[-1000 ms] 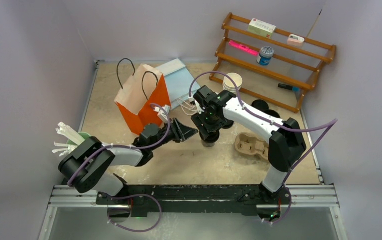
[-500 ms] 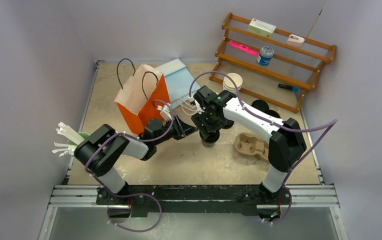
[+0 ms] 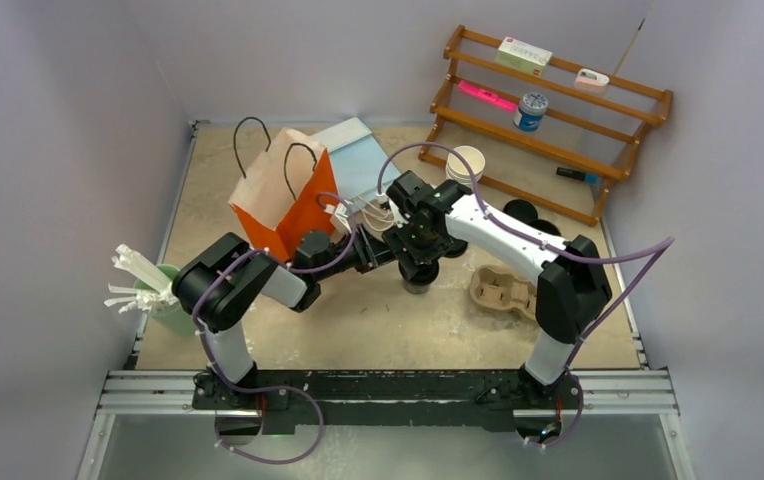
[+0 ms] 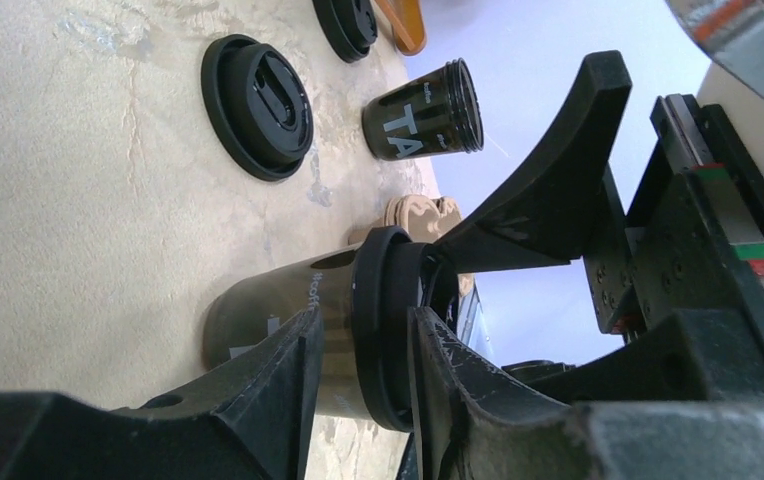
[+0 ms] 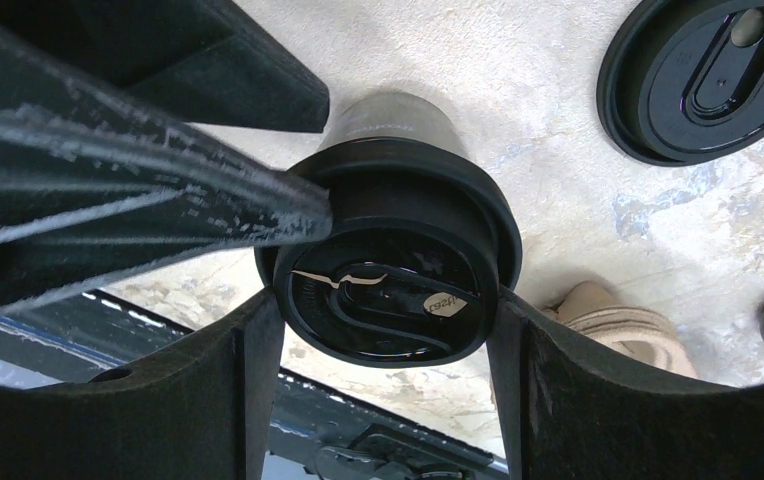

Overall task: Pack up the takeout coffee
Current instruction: Close the cup lid on the coffee cup.

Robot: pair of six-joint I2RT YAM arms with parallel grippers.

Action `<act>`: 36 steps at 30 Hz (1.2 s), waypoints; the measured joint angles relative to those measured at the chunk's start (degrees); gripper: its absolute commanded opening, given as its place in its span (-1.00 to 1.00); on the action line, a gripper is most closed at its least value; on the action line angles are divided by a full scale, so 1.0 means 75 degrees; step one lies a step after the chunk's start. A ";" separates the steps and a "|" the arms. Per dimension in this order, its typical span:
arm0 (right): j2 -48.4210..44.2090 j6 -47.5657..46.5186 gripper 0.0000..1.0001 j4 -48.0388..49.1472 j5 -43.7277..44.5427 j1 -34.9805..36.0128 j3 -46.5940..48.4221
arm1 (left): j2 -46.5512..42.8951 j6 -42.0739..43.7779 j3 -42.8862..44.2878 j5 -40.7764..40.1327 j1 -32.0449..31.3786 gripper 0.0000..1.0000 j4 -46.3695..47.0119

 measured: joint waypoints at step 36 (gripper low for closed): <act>-0.0052 0.0006 -0.31 0.0131 -0.0038 -0.0044 -0.0105 | 0.0968 -0.0204 0.0551 0.0245 0.0050 -0.56 0.0350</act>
